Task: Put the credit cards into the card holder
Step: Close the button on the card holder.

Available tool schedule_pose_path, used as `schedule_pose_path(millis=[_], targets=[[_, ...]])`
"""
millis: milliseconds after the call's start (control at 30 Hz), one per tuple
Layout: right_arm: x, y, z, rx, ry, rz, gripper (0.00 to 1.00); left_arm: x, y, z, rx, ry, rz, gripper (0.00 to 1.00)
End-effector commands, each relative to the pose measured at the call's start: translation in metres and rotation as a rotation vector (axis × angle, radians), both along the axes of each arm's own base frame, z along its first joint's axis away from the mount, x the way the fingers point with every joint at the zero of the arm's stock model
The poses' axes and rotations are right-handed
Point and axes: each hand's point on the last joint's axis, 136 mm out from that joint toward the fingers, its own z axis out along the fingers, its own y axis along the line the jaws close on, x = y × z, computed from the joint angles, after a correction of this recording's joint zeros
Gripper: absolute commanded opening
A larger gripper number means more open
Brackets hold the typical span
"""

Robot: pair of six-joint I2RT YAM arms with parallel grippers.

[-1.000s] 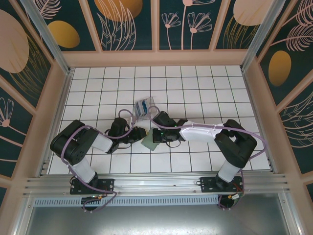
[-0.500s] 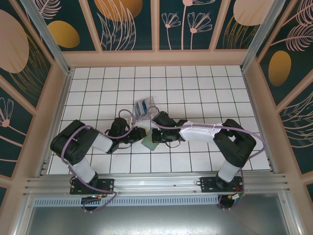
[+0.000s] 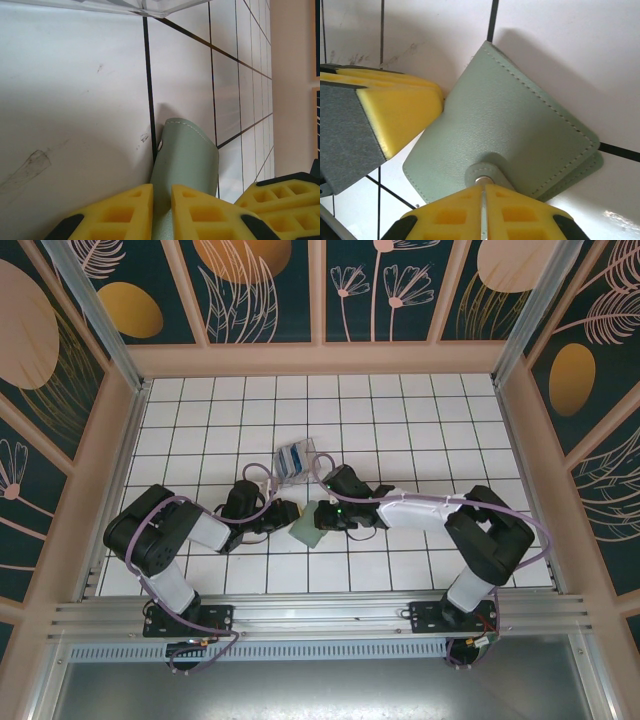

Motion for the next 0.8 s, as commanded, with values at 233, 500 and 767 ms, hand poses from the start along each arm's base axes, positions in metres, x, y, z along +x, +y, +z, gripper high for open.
schedule_pose_path(millis=[233, 500, 767], targets=[[0.006, -0.001, -0.006, 0.014, -0.002, -0.008, 0.14, -0.054, 0.018, -0.062, 0.149, 0.269, -0.036, 0.19], [0.005, -0.004, -0.009, 0.031, 0.006, -0.011, 0.15, -0.055, 0.018, -0.063, 0.149, 0.270, -0.037, 0.19], [0.003, 0.001, -0.016, 0.054, 0.026, 0.003, 0.15, -0.054, 0.017, -0.063, 0.147, 0.272, -0.039, 0.19]])
